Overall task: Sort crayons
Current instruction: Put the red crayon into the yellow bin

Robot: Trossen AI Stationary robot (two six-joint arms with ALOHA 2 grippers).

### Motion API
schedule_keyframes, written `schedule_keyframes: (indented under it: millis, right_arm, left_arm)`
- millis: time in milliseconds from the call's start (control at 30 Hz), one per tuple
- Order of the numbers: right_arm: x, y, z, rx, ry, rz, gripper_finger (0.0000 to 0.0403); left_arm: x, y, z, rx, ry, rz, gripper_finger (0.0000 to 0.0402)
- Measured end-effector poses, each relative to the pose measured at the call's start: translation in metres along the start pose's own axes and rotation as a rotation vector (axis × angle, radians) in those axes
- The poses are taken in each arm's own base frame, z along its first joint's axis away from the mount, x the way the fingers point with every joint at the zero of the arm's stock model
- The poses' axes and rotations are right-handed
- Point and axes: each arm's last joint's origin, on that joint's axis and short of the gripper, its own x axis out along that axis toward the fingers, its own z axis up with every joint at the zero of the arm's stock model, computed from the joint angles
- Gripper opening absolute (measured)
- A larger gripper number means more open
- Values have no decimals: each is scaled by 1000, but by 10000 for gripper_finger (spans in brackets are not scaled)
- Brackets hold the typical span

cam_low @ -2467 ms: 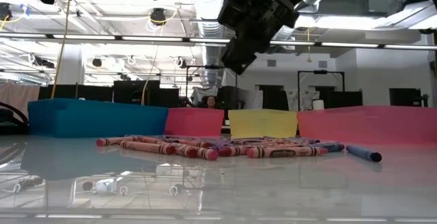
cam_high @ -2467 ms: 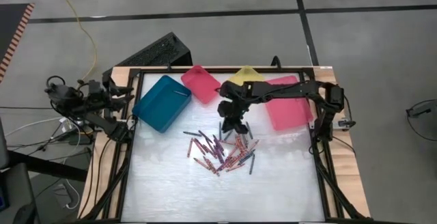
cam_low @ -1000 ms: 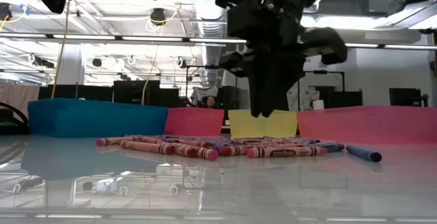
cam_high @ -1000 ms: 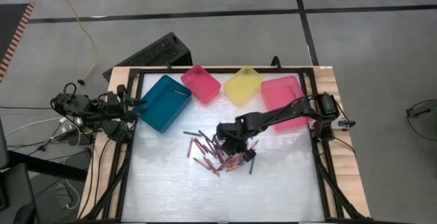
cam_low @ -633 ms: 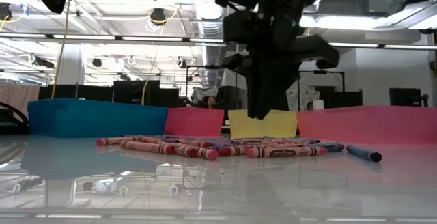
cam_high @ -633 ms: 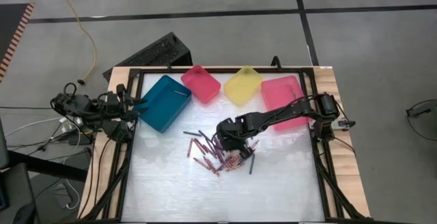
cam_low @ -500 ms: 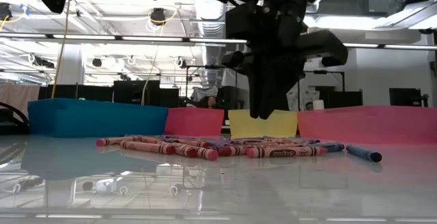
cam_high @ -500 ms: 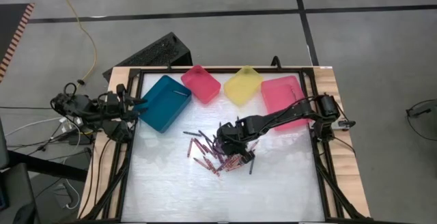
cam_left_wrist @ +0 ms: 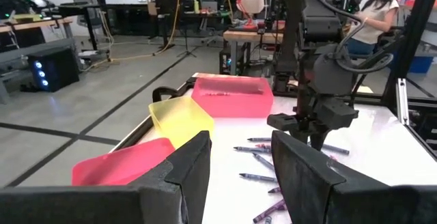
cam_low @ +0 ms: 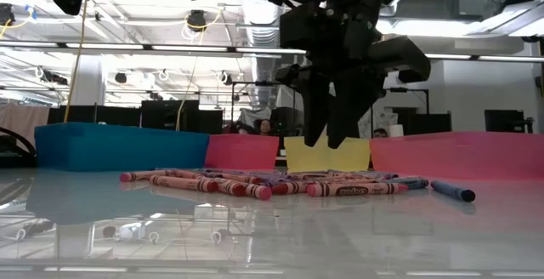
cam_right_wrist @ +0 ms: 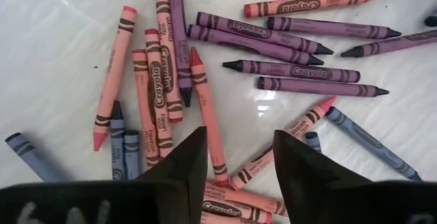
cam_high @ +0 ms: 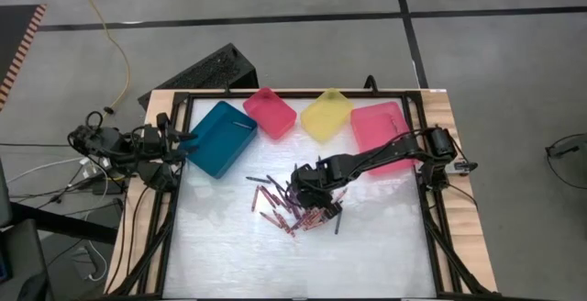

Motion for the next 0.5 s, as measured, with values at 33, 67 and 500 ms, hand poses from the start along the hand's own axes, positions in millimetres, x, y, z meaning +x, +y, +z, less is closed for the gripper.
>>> schedule_keyframes:
  millis: [33,67,500]
  right_arm:
    - [3,0,0,1,1,0,163]
    - [5,0,0,4,4,2,162]
    - [28,-2,-6,36,65,34,153]
  left_arm:
    - [0,0,0,0,0,0,145]
    - [0,0,0,1,1,0,145]
    - [0,0,-2,-16,16,-2,145]
